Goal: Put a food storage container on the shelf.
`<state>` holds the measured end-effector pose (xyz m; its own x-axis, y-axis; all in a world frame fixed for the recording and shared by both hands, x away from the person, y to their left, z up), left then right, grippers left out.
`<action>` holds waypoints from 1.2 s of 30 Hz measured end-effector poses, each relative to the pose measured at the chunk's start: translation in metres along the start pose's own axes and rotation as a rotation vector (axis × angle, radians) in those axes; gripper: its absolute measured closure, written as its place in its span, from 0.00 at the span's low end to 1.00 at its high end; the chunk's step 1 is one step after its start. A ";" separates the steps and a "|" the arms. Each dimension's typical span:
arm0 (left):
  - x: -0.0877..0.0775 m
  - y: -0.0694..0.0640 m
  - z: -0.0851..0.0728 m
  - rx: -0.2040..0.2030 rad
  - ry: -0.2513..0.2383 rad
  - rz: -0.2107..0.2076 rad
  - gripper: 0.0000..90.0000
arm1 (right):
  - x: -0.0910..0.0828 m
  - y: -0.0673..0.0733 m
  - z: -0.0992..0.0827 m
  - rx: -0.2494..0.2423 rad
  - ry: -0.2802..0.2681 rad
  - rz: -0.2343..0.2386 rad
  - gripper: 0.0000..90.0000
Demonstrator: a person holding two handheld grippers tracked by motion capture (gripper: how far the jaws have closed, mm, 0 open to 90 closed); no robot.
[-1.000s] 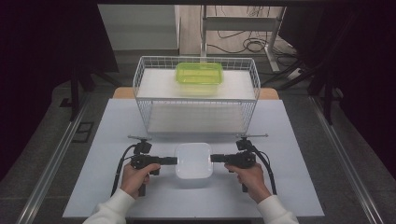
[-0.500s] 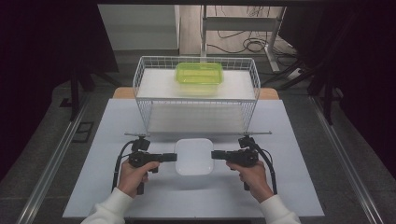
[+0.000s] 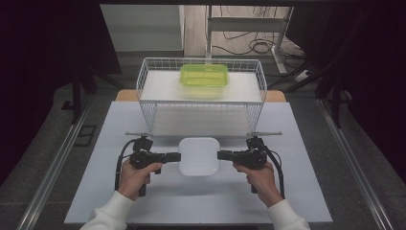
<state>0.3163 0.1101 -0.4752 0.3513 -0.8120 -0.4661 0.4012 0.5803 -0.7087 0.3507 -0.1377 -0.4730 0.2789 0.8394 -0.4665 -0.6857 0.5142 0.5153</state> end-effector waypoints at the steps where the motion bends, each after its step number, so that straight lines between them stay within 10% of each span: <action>1: -0.001 -0.001 0.001 0.003 -0.004 0.000 0.89 | -0.001 0.001 0.002 -0.005 -0.001 -0.002 0.87; 36: -0.033 -0.057 0.076 0.125 -0.092 0.010 0.89 | -0.041 0.035 0.087 -0.148 -0.122 -0.034 0.86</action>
<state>0.3462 0.1080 -0.3792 0.4296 -0.8001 -0.4186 0.4971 0.5965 -0.6301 0.3737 -0.1388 -0.3733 0.3770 0.8415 -0.3869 -0.7630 0.5190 0.3853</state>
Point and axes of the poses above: each handheld gripper's, and its own axes: x roughly forward along the jaws, z roughly out of its top, y roughly to its left, the point moved 6 cm from there along x, roughly forward along the jaws, and after that the axes turned 6 degrees about -x, right-handed, at the moved point
